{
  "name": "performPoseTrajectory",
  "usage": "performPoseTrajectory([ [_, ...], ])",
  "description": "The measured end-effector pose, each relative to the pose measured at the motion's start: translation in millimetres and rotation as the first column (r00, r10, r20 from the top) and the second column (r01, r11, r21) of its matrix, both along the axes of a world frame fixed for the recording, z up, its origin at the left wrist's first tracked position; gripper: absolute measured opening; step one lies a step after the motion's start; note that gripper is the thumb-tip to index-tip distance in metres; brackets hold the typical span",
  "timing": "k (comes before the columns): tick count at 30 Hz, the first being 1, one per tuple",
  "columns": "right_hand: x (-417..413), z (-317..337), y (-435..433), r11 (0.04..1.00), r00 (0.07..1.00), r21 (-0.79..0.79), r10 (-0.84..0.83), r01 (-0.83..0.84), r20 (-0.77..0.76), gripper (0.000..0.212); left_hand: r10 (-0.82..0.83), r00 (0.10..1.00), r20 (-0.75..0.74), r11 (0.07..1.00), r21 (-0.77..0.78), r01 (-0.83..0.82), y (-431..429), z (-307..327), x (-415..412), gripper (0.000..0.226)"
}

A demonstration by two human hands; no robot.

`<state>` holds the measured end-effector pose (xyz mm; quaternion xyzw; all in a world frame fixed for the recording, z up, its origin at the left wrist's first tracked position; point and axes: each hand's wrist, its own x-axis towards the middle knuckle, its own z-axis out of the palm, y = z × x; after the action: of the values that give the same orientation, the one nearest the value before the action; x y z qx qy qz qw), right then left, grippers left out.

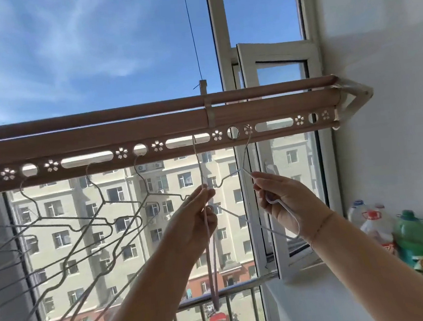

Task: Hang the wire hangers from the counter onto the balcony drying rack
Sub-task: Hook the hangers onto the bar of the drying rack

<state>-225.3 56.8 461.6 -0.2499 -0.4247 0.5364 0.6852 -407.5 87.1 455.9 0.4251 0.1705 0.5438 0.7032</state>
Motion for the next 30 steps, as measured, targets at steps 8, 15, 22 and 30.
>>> performPoseTrajectory([
  [8, -2, -1, 14, 1.0, 0.998, 0.012, -0.026, 0.025, 0.06, 0.024, 0.026, 0.999, 0.021, 0.999, -0.02, -0.025, 19, -1, -6, 0.009],
  [15, -5, 8, 26, 0.997, 0.993, 0.033, -0.075, 0.073, 0.09, 0.02, 0.043, 0.999, 0.026, 0.999, -0.021, -0.043, 33, 2, -15, 0.01],
  [22, -3, -10, 41, 0.992, 0.991, -0.065, -0.106, 0.112, 0.086, 0.02, 0.056, 0.998, -0.009, 0.997, -0.053, -0.056, 42, -15, -22, 0.013],
  [30, 4, -25, 44, 0.996, 0.995, -0.042, -0.081, 0.084, 0.051, 0.012, 0.101, 0.993, -0.066, 0.994, -0.037, -0.103, 43, -28, -25, 0.008],
])
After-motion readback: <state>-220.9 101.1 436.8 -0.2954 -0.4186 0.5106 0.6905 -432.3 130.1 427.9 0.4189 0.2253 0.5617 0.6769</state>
